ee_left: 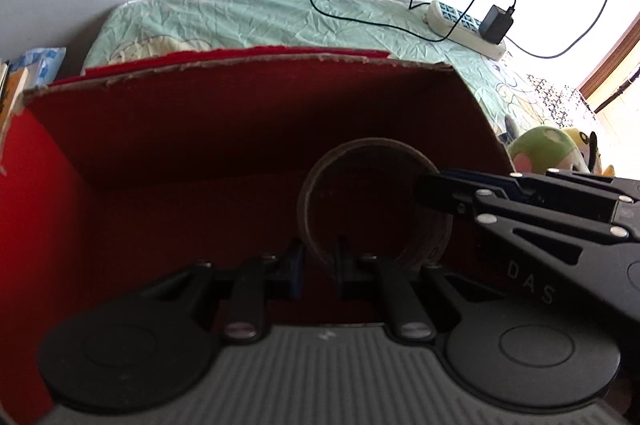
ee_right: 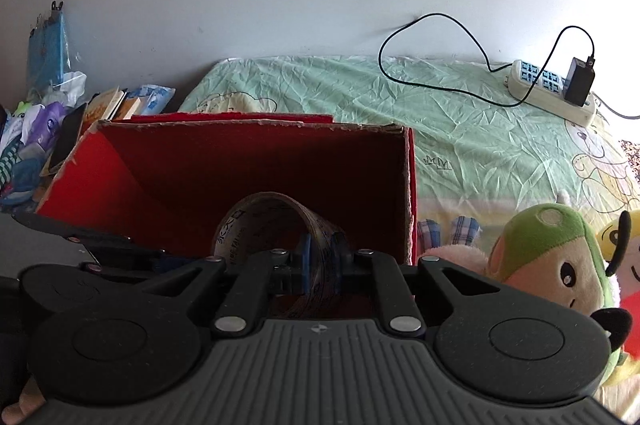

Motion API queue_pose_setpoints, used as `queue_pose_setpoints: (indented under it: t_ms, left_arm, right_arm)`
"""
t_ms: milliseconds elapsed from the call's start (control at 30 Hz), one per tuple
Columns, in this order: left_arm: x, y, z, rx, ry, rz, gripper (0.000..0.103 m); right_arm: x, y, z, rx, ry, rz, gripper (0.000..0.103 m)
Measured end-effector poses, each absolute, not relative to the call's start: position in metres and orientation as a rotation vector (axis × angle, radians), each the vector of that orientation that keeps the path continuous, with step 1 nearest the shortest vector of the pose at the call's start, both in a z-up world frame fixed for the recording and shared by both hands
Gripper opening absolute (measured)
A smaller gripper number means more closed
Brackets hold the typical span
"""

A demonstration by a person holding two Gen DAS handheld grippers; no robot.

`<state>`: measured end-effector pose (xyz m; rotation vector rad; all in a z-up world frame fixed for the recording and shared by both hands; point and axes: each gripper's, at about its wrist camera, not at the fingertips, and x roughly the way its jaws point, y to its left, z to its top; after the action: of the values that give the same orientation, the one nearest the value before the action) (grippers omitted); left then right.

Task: Organize objects
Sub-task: 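Lower the tape roll into the red box and open the right gripper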

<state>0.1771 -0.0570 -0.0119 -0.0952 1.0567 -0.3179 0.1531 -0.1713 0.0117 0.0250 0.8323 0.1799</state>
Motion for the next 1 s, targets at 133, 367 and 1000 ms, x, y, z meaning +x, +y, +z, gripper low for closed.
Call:
queue_pose_setpoints:
  t_ms: [133, 367, 1000]
  left_arm:
    - [0.183, -0.055, -0.013, -0.121, 1.080, -0.322, 0.008]
    - [0.186, -0.056, -0.010, -0.119, 1.076, -0.346, 0.009]
    - [0.172, -0.004, 0.001, 0.081, 0.983, 0.022, 0.026]
  right_arm:
    - [0.161, -0.169, 0.008, 0.017, 0.840, 0.171, 0.011]
    - [0.166, -0.173, 0.009, 0.035, 0.810, 0.137, 0.017]
    - [0.177, -0.140, -0.007, 0.371, 0.978, 0.399, 0.022]
